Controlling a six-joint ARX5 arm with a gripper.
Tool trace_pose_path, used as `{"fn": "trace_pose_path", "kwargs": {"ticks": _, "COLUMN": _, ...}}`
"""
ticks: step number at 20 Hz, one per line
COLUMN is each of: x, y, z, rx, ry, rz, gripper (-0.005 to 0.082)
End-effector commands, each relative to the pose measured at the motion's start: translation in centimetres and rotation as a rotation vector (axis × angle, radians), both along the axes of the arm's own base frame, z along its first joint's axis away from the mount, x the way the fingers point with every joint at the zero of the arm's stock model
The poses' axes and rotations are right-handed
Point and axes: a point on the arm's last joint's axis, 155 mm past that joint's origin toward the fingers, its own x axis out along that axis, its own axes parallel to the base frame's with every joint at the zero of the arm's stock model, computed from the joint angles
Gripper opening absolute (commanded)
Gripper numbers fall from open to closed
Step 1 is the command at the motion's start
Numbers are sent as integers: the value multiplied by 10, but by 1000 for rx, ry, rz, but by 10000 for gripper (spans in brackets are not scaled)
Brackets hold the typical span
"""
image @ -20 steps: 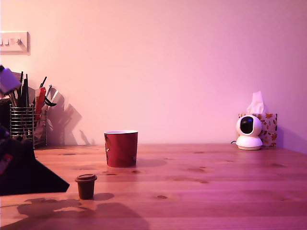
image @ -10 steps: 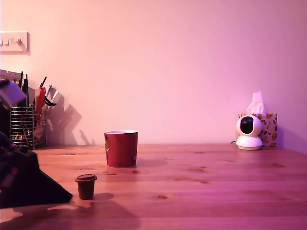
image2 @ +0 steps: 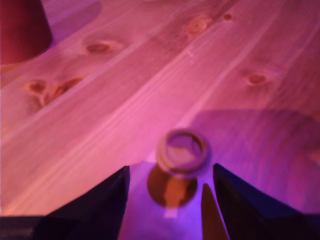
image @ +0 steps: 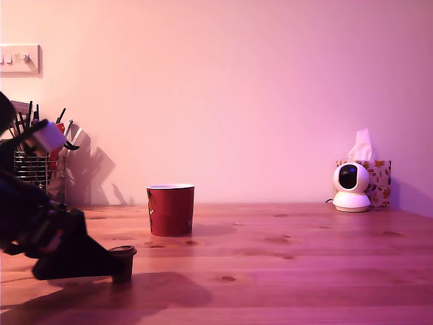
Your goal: Pick up the coffee capsules on the table and drop them inside the coffee cup
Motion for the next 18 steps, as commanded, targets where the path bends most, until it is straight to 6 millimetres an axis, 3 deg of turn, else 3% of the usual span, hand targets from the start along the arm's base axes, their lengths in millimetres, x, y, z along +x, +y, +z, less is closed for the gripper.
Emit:
{"fn": "trace_pose_path", "kwargs": {"ticks": 1, "x": 2, "y": -6, "z": -3, "rx": 0, "ry": 9, "rz": -19, "gripper": 484}}
{"fn": "trace_pose_path", "kwargs": {"ticks": 8, "x": 7, "y": -17, "z": -4, "rx": 10, "ry": -4, "rz": -58, "gripper": 464}}
{"fn": "trace_pose_path", "kwargs": {"ticks": 14, "x": -3, "y": -13, "z": -17, "rx": 46, "ry": 44, "rz": -73, "gripper": 339}}
{"fn": "trace_pose_path", "kwargs": {"ticks": 18, "x": -5, "y": -16, "z": -15, "rx": 34, "ry": 46, "rz": -88, "gripper": 166}}
